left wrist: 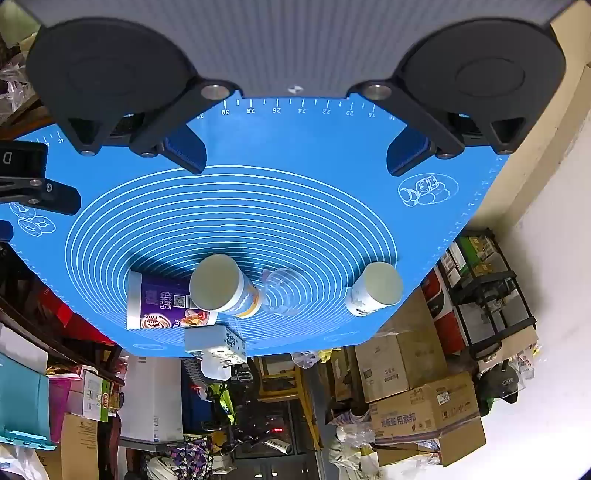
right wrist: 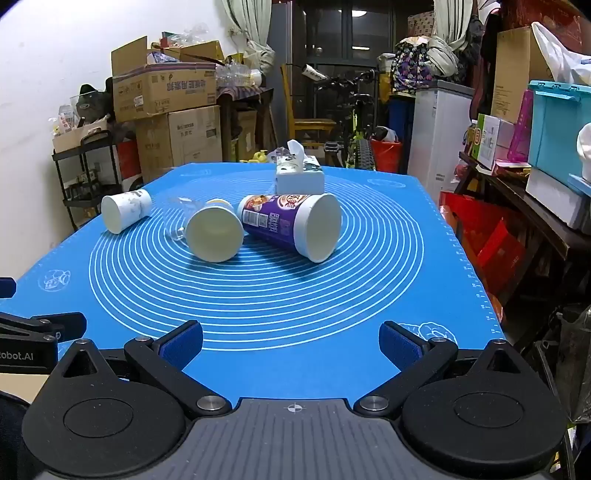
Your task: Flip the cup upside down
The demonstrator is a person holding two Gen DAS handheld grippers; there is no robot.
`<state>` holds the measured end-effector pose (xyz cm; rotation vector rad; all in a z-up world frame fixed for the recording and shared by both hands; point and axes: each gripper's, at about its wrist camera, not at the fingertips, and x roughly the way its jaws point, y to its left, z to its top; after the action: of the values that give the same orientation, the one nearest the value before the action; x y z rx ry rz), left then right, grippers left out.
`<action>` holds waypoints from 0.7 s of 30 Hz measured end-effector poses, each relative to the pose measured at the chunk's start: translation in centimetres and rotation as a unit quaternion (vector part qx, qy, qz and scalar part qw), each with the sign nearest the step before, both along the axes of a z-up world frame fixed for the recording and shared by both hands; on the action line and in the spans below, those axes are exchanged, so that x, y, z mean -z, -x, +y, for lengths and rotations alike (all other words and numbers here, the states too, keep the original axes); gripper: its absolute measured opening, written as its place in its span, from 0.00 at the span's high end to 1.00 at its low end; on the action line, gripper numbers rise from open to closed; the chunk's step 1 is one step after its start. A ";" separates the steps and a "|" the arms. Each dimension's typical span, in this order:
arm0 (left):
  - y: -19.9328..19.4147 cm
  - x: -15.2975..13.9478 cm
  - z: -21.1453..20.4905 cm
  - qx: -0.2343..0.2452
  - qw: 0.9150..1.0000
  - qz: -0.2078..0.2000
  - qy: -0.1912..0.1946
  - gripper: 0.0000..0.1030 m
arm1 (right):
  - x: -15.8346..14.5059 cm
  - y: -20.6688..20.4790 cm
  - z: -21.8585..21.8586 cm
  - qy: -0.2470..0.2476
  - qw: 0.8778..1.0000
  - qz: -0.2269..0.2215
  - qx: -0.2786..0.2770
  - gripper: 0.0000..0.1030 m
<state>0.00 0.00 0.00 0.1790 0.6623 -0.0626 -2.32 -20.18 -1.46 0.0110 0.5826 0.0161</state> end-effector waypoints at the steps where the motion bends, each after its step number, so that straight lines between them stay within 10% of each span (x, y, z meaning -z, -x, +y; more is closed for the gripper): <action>1: 0.0 0.0 0.0 0.000 1.000 -0.001 0.001 0.01 | 0.0 0.0 0.0 0.000 1.000 0.000 0.000 0.02; 21: 0.2 0.0 -0.6 0.009 1.000 -0.002 -0.009 0.01 | 0.0 0.0 0.1 0.008 1.000 -0.001 0.001 0.02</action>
<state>-0.20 -0.57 0.00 0.2022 0.6573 -0.0746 -2.37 -20.03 -1.43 -0.0036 0.5798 0.0090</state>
